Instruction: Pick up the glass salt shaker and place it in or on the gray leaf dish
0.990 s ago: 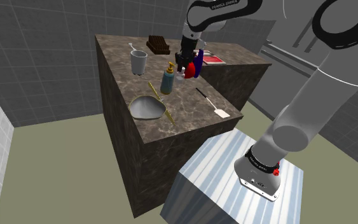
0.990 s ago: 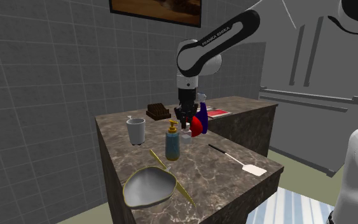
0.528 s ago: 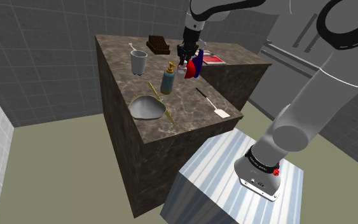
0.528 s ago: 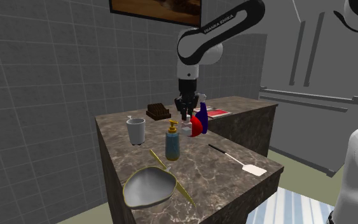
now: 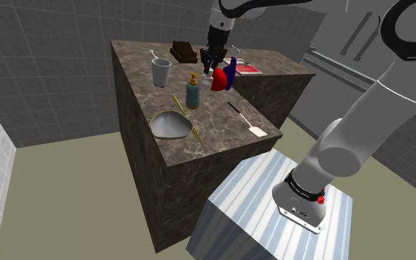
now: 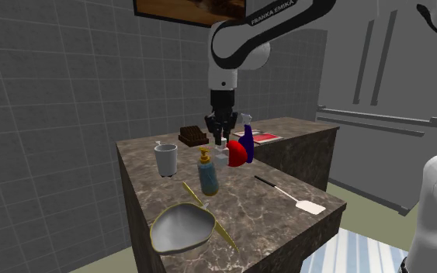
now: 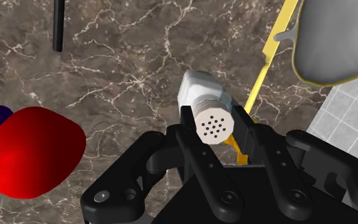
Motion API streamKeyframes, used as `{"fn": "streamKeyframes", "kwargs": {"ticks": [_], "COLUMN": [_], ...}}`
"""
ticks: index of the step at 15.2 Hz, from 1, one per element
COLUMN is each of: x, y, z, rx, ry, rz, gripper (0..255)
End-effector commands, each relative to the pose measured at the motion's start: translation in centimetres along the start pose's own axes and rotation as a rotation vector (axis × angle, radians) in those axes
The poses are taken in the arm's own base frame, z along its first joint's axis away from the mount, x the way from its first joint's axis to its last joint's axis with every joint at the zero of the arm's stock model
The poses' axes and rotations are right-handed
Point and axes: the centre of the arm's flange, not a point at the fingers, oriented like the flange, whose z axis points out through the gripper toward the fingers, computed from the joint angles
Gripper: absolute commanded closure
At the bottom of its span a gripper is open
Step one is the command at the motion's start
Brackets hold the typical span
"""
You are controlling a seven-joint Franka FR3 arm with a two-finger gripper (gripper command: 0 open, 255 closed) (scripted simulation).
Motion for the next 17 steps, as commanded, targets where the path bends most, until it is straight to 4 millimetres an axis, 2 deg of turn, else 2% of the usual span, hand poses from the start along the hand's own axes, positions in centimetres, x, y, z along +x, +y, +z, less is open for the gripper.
{"fn": "streamKeyframes", "kwargs": {"ticks": [1,16,17], "x": [-0.7,-6.7,-6.7], "y": [-2.2,-21.2,-21.2], "z": [-0.5,-3.4,-2.9], "rx": [0.0,0.0,0.0], "ry": [0.0,0.0,0.0], "rz": [0.001,0.001,0.001], "gripper": [255,255,255]}}
